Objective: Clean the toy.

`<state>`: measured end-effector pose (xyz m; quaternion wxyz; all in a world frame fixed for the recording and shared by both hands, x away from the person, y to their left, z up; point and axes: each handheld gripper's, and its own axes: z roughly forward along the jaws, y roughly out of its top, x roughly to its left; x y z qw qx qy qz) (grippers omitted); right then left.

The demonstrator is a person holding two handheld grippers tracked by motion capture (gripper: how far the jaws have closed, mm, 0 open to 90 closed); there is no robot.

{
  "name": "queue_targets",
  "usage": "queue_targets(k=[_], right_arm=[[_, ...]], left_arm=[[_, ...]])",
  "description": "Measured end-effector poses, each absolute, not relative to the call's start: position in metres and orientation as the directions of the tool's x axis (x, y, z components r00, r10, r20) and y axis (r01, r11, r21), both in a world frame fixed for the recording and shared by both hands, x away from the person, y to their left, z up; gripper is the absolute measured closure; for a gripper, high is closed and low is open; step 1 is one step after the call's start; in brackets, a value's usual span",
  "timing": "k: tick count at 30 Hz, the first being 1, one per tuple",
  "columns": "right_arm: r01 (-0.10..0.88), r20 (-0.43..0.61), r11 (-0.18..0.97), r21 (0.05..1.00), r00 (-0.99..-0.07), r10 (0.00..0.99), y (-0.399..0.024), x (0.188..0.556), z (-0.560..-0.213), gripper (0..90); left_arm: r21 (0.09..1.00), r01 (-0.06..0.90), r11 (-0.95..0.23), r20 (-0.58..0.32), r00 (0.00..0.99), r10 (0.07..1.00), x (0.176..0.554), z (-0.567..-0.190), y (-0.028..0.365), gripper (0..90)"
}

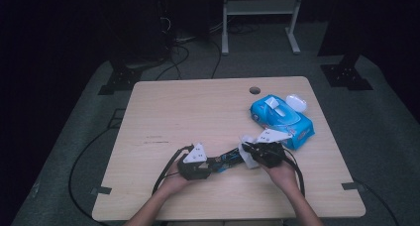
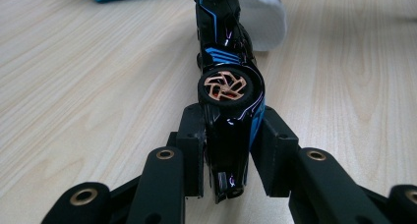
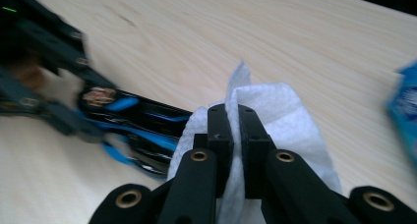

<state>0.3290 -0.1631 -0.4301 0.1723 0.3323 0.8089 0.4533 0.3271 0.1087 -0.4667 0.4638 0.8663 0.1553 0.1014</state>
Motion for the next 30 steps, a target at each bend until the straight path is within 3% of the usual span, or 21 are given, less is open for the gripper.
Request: queue_targets(k=[15, 30], right_arm=[[0.381, 0.031, 0.363, 0.85, -0.725, 0.688, -0.158, 0.327, -0.433, 85.6], [0.374, 0.042, 0.35, 0.859, -0.733, 0.679, -0.16, 0.327, -0.435, 85.6]], left_arm=[[0.844, 0.194, -0.5, 0.017, 0.923, 0.385, 0.332, -0.463, 0.118, 67.9], [0.882, 0.291, -0.371, -0.137, 0.911, 0.389, 0.34, -0.452, 0.128, 55.1]])
